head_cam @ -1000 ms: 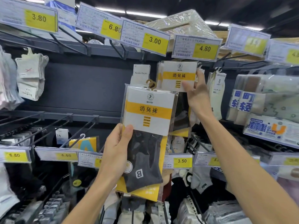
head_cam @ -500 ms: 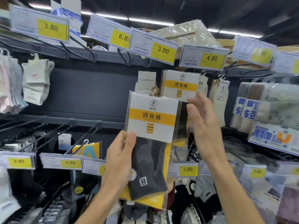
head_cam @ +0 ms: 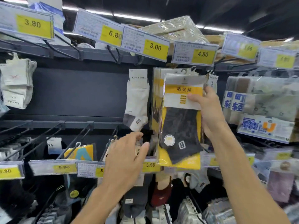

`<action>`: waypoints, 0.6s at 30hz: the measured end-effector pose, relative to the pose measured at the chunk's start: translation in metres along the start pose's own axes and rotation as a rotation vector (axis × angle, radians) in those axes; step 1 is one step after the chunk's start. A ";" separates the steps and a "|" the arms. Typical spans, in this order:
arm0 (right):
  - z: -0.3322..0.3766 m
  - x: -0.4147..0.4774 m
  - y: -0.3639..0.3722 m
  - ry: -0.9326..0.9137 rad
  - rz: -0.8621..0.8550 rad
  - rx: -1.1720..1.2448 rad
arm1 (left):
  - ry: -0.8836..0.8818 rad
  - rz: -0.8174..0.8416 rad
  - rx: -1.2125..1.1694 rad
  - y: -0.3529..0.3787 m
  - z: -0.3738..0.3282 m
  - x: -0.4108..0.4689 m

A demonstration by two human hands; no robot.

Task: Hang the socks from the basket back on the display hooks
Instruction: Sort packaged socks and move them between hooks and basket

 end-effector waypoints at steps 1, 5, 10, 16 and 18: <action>0.000 0.010 -0.002 0.007 -0.005 -0.014 | 0.012 0.049 0.110 0.005 0.001 -0.001; 0.000 0.042 -0.006 -0.098 -0.015 -0.107 | 0.051 0.110 0.374 0.015 0.001 -0.004; -0.015 0.057 -0.004 -0.115 0.074 -0.208 | 0.071 0.111 0.396 0.015 0.002 -0.003; -0.026 0.055 -0.002 -0.130 0.118 -0.375 | 0.090 0.078 0.411 0.015 0.002 -0.004; -0.027 0.055 -0.002 -0.135 0.102 -0.405 | 0.103 0.059 0.416 0.015 0.003 -0.004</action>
Point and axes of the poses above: each hand's wrist, its own x-axis towards the middle knuckle, its own y-axis out of the palm, z = x × y, the point moved 3 cm from there along x, towards the middle knuckle, and after that the axes turned 6 degrees about z, right-handed, at the moved point
